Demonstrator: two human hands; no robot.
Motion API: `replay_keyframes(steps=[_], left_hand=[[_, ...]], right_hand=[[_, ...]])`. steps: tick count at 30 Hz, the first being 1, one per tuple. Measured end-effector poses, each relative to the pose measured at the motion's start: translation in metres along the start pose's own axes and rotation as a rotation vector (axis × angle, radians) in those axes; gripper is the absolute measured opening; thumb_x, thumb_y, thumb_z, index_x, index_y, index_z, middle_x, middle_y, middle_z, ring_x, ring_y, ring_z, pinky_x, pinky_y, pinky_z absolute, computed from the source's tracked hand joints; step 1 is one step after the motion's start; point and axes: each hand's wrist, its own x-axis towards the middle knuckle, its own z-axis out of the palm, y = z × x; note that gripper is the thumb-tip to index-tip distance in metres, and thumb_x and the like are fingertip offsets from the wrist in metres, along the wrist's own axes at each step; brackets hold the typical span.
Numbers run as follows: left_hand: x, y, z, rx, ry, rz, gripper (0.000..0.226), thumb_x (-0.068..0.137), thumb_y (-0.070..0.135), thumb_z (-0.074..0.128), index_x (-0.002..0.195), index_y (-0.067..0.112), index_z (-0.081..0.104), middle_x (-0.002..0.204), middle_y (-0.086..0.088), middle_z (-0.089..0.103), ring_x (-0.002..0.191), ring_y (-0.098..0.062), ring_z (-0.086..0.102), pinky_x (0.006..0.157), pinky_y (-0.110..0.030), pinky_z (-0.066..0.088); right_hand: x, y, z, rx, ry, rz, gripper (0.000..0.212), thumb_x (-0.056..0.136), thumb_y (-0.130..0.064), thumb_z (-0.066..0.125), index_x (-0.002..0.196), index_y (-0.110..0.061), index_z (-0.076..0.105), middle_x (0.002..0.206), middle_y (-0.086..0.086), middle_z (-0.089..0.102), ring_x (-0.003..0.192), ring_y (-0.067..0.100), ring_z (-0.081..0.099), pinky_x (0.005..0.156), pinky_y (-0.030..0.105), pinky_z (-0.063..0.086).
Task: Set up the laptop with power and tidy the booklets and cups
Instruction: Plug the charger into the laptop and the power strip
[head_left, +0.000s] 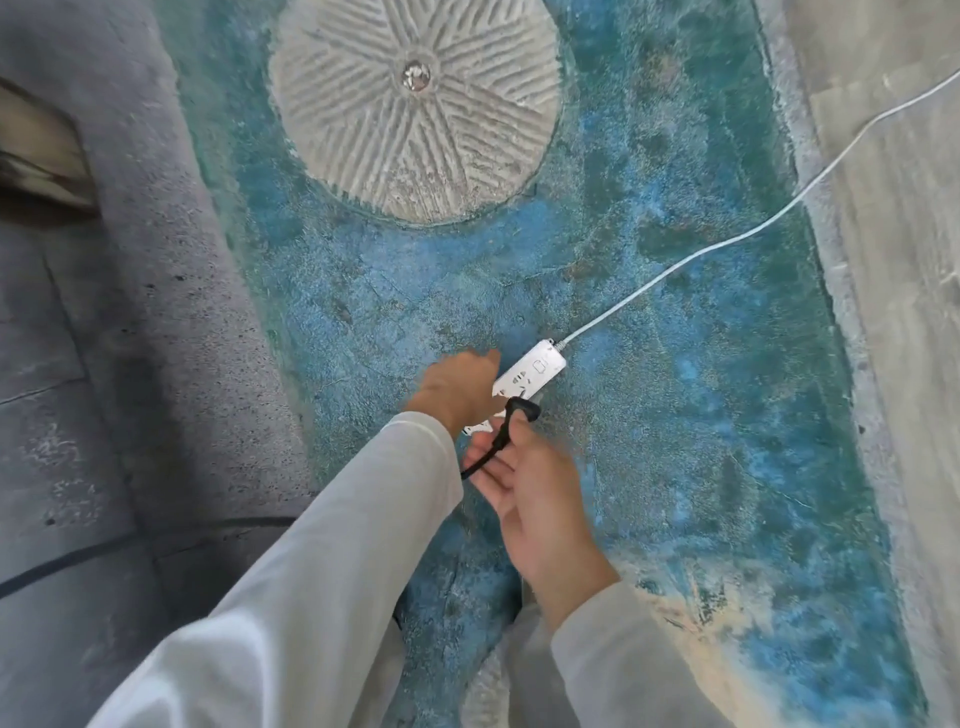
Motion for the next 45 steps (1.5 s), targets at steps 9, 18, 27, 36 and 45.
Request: replay_keyframes(steps=[9, 18, 27, 36, 45], left_hand=[[0.063, -0.006, 0.067, 0.016, 0.052, 0.004, 0.082, 0.077, 0.055, 0.077, 0.134, 0.011, 0.038, 0.132, -0.012, 0.051, 0.114, -0.038, 0.060, 0.082, -0.048, 0.051], [0.063, -0.004, 0.070, 0.001, 0.093, -0.061, 0.069, 0.088, 0.051, 0.067, 0.131, 0.007, 0.038, 0.133, -0.016, 0.046, 0.118, -0.037, 0.054, 0.088, -0.051, 0.049], [-0.015, -0.025, -0.023, -0.183, 0.241, -0.094, 0.070, 0.085, 0.054, 0.070, 0.128, 0.005, 0.044, 0.121, -0.019, 0.053, 0.101, -0.037, 0.059, 0.080, -0.045, 0.051], [-0.166, -0.058, -0.148, -0.834, 0.436, -0.133, 0.057, 0.074, 0.027, 0.089, 0.122, 0.014, 0.062, 0.104, -0.005, 0.069, 0.078, -0.020, 0.068, 0.066, -0.036, 0.062], [-0.342, -0.052, -0.250, -1.404, 0.741, 0.039, 0.049, 0.078, 0.002, 0.083, 0.117, 0.005, 0.054, 0.094, -0.013, 0.069, 0.064, -0.014, 0.068, 0.059, -0.029, 0.061]], right_hand=[[0.032, 0.035, -0.003, -0.067, 0.119, 0.047, 0.022, 0.104, -0.022, 0.056, 0.089, -0.010, 0.066, 0.076, 0.008, 0.064, 0.077, 0.023, 0.059, 0.068, 0.031, 0.058], [0.032, 0.042, -0.007, -0.207, 0.139, -0.008, 0.028, 0.103, -0.026, 0.057, 0.082, -0.011, 0.068, 0.073, 0.003, 0.069, 0.070, 0.017, 0.063, 0.069, 0.034, 0.058], [-0.022, 0.015, 0.020, -0.303, 0.056, -0.246, 0.024, 0.103, -0.025, 0.056, 0.084, -0.011, 0.062, 0.062, -0.002, 0.056, 0.046, 0.006, 0.046, 0.048, 0.022, 0.043], [-0.139, -0.030, 0.051, -0.660, 0.013, -0.565, 0.035, 0.100, -0.040, 0.057, 0.075, -0.018, 0.067, 0.054, -0.012, 0.051, 0.046, 0.010, 0.040, 0.053, 0.030, 0.033], [-0.280, -0.049, 0.105, -0.901, -0.120, -0.859, 0.029, 0.102, -0.039, 0.052, 0.088, -0.018, 0.068, 0.065, -0.009, 0.057, 0.056, 0.005, 0.048, 0.058, 0.026, 0.040]])
